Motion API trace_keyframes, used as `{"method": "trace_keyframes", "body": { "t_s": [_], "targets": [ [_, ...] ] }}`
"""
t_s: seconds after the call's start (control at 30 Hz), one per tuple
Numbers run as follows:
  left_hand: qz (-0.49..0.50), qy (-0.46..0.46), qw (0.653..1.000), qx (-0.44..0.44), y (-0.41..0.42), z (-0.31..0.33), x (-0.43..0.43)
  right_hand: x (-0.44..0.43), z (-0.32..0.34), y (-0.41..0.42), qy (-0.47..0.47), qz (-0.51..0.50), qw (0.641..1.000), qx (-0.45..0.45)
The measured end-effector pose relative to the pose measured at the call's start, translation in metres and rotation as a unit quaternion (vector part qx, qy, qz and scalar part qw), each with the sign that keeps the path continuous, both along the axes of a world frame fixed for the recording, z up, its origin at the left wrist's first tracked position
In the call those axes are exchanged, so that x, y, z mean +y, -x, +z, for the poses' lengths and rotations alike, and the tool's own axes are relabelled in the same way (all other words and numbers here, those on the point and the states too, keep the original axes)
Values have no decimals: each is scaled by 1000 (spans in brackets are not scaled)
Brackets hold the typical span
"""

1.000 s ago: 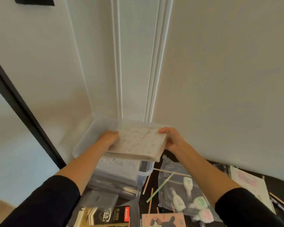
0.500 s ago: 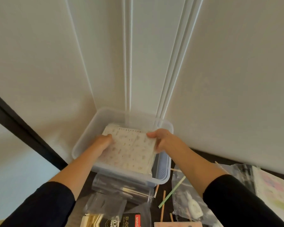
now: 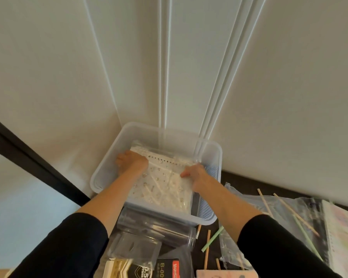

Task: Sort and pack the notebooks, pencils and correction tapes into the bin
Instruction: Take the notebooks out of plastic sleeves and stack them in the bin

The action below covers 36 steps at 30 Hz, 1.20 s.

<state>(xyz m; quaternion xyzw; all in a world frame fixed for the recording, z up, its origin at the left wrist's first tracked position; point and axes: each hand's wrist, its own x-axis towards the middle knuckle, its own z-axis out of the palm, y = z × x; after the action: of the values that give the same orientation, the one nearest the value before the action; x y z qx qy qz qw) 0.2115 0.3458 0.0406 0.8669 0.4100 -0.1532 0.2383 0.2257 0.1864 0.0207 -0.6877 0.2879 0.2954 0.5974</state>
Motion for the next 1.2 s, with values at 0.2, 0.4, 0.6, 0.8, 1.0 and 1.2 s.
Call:
{"method": "trace_keyframes", "body": {
  "t_s": [0.2,0.4,0.6,0.8,1.0,1.2],
  "targets": [
    [-4,26,999,-41,11,-4,1,2,-2,19,222,201,954,-8],
    [-33,64,996,-47,23,7,-2,0,14,32,237,199,950,-34],
    [-78,73,984,-143,42,31,-29,-16,41,46,208,192,955,-89],
    [-121,37,961,-246,62,72,-63,-41,90,68,131,182,966,-129],
    [-137,118,929,-323,102,114,-115,-111,138,117,62,70,984,-154],
    [-260,154,890,-342,147,123,-185,-195,142,165,50,-31,987,-150]
  ]
}}
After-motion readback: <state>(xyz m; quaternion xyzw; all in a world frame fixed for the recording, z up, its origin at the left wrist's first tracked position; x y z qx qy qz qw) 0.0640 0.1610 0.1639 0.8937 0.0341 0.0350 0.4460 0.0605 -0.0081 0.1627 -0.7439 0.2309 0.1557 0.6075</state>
